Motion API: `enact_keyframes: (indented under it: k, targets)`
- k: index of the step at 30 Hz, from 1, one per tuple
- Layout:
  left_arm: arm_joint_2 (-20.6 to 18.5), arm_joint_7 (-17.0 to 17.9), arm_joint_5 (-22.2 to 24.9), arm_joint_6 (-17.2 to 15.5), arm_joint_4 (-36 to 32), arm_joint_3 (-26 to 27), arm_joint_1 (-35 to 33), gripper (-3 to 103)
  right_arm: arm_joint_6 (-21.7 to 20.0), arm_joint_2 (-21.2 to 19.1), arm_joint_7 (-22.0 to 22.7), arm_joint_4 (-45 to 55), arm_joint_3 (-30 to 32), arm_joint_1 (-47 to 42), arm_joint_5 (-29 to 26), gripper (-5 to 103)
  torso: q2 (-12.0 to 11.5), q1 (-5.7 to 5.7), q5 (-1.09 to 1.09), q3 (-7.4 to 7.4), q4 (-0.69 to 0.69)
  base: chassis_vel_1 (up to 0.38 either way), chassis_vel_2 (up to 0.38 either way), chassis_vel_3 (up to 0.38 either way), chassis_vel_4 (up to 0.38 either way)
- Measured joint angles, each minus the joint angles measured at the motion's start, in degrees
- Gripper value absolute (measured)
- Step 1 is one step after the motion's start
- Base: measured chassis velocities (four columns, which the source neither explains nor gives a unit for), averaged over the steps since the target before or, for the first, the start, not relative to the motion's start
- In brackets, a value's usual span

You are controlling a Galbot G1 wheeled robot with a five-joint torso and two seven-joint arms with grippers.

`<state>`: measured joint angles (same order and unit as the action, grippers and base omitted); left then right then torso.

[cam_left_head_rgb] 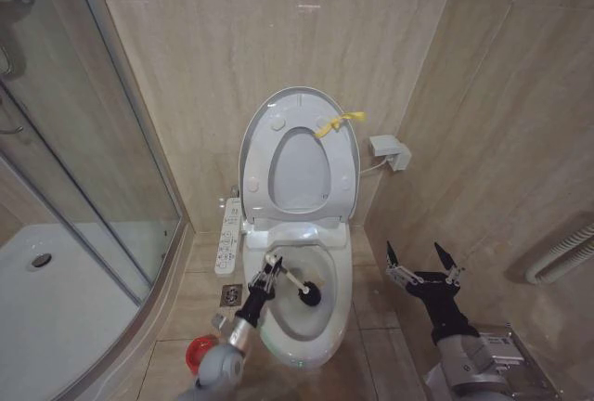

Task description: Open the toilet lid, clean the toilet bowl with a toilet brush, close the toilet lid, and flush.

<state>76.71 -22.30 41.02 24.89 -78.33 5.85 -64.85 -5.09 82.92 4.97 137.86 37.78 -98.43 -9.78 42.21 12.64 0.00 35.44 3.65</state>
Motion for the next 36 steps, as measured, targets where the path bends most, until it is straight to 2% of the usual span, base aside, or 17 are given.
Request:
enact_keyframes:
  k: [7, 12, 25, 28, 33, 36]
  targets:
    - [0.46, 1.4, 1.28, -1.12, -3.55, 0.52, -4.88, 22, 0.0, 0.0, 0.0, 0.0, 0.0, 0.0, 0.0, 100, 0.0, 0.0, 0.01, 0.0, 0.02, 0.0, 0.0, 0.0, 0.0]
    - [1.17, 2.59, 4.06, -2.11, -4.62, 0.14, -6.76, 22, 0.0, 0.0, 0.0, 0.0, 0.0, 0.0, 0.0, 100, 0.0, 0.0, 0.01, 0.0, 0.0, 0.0, 0.0, 0.0, 0.0]
    - [3.65, 2.39, 4.8, -1.91, 2.96, -1.04, 0.03, 22, 0.0, 0.0, 0.0, 0.0, 0.0, 0.0, 0.0, 100, 0.0, 0.01, 0.0, 0.01, 0.03, 0.0, 0.0, 0.0, 0.0]
    - [3.45, 2.52, 5.06, -1.93, 1.99, -1.21, 0.08, 22, 0.0, 0.0, 0.0, 0.0, 0.0, 0.0, 0.0, 100, 0.0, 0.01, -0.02, 0.01, 0.04, 0.0, 0.0, 0.0, 0.0]
    - [1.29, 2.54, 4.82, -2.16, -4.41, -1.5, -3.66, 22, 0.0, 0.0, 0.0, 0.0, 0.0, 0.0, 0.0, 100, 0.0, 0.01, -0.01, 0.01, 0.02, 0.0, 0.0, 0.0, 0.0]
    - [0.94, 1.96, 4.11, -2.17, -4.68, -1.08, -4.13, 22, 0.0, 0.0, 0.0, 0.0, 0.0, 0.0, 0.0, 100, 0.0, 0.01, -0.02, 0.01, 0.01, 0.0, 0.0, 0.0, 0.0]
